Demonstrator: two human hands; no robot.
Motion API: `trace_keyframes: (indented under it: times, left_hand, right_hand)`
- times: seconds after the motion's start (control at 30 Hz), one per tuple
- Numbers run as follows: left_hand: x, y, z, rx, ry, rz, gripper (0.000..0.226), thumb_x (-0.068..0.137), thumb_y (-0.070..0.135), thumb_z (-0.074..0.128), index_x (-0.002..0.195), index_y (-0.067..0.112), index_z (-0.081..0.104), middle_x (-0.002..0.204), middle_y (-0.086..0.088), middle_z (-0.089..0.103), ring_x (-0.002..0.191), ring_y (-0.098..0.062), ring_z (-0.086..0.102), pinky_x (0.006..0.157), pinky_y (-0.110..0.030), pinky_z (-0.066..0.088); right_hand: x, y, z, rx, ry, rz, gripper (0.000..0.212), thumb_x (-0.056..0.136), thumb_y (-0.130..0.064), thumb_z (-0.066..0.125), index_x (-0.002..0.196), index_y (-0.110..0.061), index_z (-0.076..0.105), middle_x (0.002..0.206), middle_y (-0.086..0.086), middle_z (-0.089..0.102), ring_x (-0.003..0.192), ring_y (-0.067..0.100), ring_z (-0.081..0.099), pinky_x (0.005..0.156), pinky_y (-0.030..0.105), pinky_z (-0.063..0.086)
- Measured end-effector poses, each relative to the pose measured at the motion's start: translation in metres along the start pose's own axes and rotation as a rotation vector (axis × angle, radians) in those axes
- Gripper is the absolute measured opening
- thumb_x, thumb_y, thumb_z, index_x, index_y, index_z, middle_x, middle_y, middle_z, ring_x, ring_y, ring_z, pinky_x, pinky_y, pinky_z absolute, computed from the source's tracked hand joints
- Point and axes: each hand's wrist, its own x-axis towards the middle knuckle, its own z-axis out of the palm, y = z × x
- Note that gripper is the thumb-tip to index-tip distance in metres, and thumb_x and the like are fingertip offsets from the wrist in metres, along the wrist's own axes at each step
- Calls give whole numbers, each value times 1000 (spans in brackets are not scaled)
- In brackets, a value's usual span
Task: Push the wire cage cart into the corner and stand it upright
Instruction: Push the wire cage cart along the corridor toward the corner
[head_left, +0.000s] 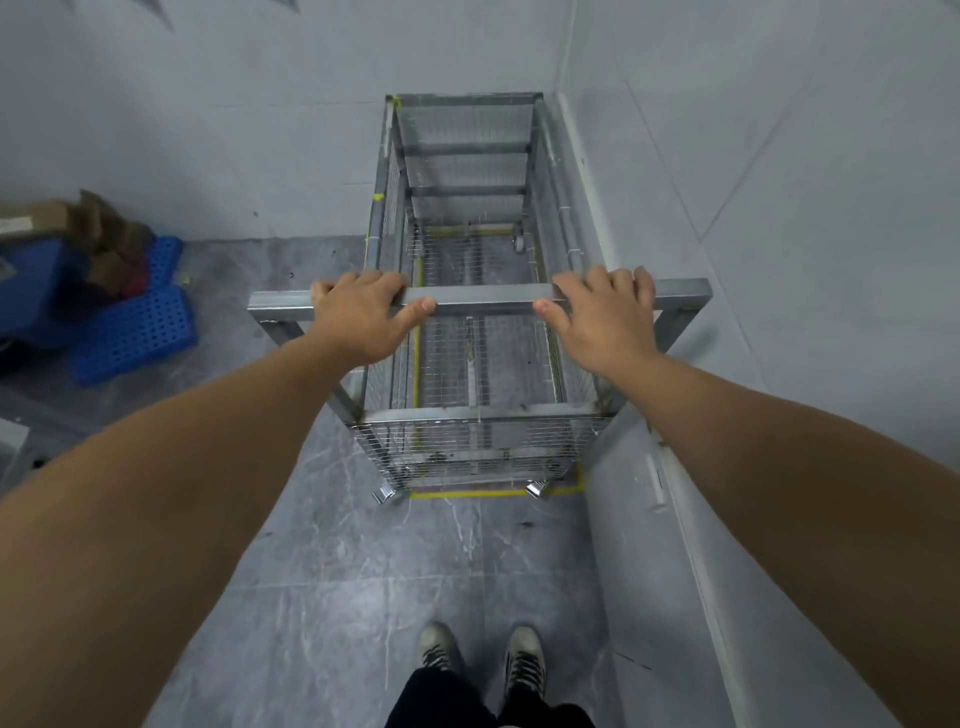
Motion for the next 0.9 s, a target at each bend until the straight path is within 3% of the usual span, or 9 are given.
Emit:
trace_keyframes:
  times: [0.37, 0.73, 0.9]
  left_hand:
    - [17, -21, 0, -6, 29, 24, 59, 85, 76, 15, 88, 25, 45, 93, 0, 53, 91, -25, 47, 93, -49, 28]
    - [17, -16, -3, 0, -16, 16, 51, 89, 73, 19, 93, 29, 42, 95, 4, 48, 101, -24, 49, 94, -47, 28]
    - [17, -17, -3, -32, -25, 6, 54, 89, 73, 20, 92, 26, 46, 94, 3, 49, 95, -21, 45, 94, -47, 27]
  right_hand:
    - [18, -12, 0, 22, -8, 12, 52, 95, -67, 21, 122, -33, 49, 120, 3, 56, 119, 32, 42, 114, 54, 11]
    - [19, -13, -8, 41, -80, 38, 48, 96, -66, 22, 123, -33, 45, 127, 2, 53, 125, 31, 39, 116, 54, 7]
    - [17, -15, -8, 56, -75, 37, 49, 97, -64, 21, 128, -34, 44, 129, 2, 53, 128, 31, 37, 116, 54, 5]
